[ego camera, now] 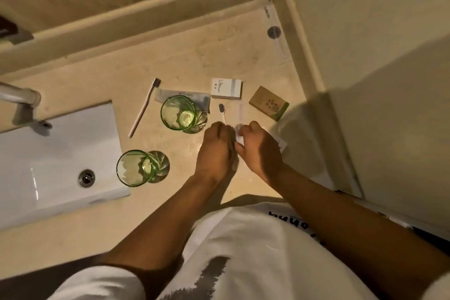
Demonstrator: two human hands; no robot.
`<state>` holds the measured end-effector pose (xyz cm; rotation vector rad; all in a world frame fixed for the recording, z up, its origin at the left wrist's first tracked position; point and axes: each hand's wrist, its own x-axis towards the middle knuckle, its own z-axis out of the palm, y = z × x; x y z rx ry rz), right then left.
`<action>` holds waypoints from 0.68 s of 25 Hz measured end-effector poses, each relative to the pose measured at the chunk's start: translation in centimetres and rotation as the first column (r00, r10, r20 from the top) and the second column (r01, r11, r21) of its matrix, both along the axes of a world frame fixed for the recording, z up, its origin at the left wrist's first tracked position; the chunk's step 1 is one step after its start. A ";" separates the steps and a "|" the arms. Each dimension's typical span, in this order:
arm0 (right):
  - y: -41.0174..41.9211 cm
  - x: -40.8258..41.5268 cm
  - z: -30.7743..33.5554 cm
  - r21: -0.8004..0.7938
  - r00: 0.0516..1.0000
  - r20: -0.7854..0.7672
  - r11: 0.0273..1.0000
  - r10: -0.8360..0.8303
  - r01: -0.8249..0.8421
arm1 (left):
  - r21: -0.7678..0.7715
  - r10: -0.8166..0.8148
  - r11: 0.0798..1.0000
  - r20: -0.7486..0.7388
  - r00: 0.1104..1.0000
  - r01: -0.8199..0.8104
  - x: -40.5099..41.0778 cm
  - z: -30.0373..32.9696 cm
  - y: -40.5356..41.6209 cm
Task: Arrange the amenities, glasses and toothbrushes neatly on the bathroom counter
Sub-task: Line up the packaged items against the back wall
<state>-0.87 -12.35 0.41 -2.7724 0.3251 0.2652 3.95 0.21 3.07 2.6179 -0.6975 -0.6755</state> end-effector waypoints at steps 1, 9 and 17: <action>0.4 -0.1 0.0 -0.048 0.999 -0.031 0.999 0.017 -0.018 | 0.004 0.038 0.999 -0.013 0.999 -0.038 -0.9 -0.3 0.7; 3.2 -0.5 0.6 0.047 0.982 -0.142 0.990 -0.123 0.131 | -0.063 0.340 0.931 -0.213 0.916 -0.360 -3.4 -1.4 0.9; 2.5 -1.5 0.0 0.104 0.945 -0.067 0.940 -0.319 0.324 | -0.147 0.349 0.918 -0.138 0.927 -0.368 -3.9 -1.7 0.9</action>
